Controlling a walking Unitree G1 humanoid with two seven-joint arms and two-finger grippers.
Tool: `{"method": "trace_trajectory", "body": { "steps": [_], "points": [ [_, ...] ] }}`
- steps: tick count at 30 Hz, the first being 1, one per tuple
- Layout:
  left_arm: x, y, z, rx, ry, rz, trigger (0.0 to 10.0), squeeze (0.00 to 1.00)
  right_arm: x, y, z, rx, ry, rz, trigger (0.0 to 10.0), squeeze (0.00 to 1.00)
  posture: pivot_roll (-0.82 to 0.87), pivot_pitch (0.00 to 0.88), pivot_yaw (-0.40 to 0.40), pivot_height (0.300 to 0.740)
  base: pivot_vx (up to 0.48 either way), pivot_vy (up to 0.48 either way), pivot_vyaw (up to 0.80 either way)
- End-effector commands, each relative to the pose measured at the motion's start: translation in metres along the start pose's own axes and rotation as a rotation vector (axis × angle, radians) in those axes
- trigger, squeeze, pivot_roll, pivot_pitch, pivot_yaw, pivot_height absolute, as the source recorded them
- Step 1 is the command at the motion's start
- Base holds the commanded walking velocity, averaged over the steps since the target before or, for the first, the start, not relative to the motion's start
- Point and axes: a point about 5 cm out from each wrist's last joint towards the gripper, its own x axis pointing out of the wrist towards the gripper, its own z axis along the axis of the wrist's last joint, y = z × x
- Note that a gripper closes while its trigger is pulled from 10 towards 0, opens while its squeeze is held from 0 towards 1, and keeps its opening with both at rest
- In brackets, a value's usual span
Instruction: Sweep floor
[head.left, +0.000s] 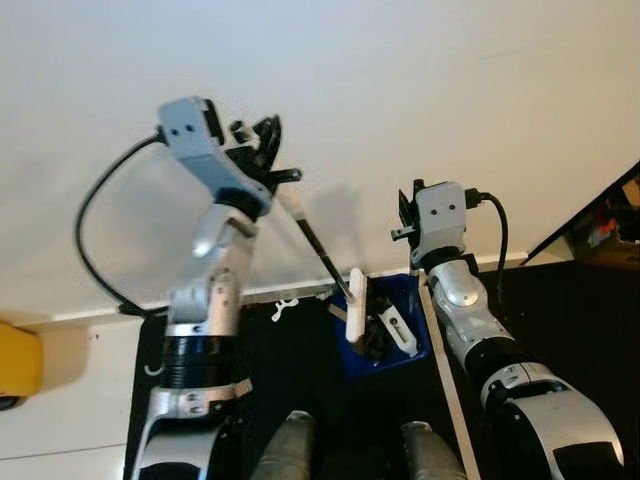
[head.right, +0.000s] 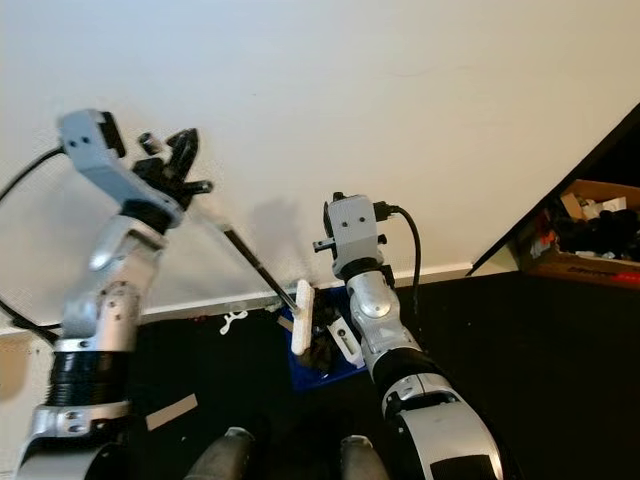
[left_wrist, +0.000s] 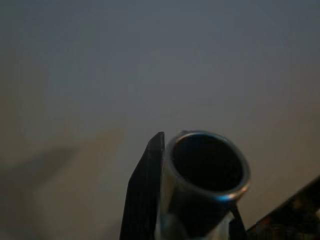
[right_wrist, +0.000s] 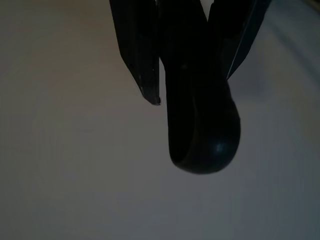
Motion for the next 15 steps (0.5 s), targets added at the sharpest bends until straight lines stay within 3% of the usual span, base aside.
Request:
{"method": "trace_trajectory", "body": {
  "steps": [1,3,4,5,11,15],
  "points": [
    [-0.011,0.016,0.006,0.082,0.017,0.016,10.0,0.0,-0.012,0.005,-0.017,0.028,0.071,-0.004,10.0,0.0,0.19,0.362,0.088,0.74,0.0,0.0,0.0],
    [-0.027,0.044,0.013,0.182,0.065,0.062,10.0,0.0,-0.013,0.004,-0.018,0.029,0.073,-0.008,10.0,0.0,0.2,0.366,0.091,0.74,0.0,0.0,0.0],
    [-0.027,0.044,0.013,0.182,0.065,0.062,10.0,0.0,-0.013,0.004,-0.018,0.029,0.073,-0.008,10.0,0.0,0.2,0.366,0.091,0.74,0.0,0.0,0.0],
    [-0.036,0.06,0.018,0.233,0.099,0.098,10.0,0.0,-0.014,0.004,-0.018,0.029,0.073,-0.01,10.0,0.0,0.2,0.371,0.095,0.74,0.0,0.0,0.0],
    [-0.043,0.072,0.02,0.273,0.141,0.123,10.0,0.0,-0.014,0.004,-0.019,0.029,0.072,-0.013,10.0,0.0,0.19,0.376,0.094,0.74,0.0,0.0,0.0],
    [-0.048,0.092,0.016,0.36,0.166,0.183,10.0,0.0,-0.014,0.002,-0.018,0.025,0.068,-0.014,10.0,0.0,0.18,0.391,0.085,0.74,0.0,0.0,0.0]
  ]
}}
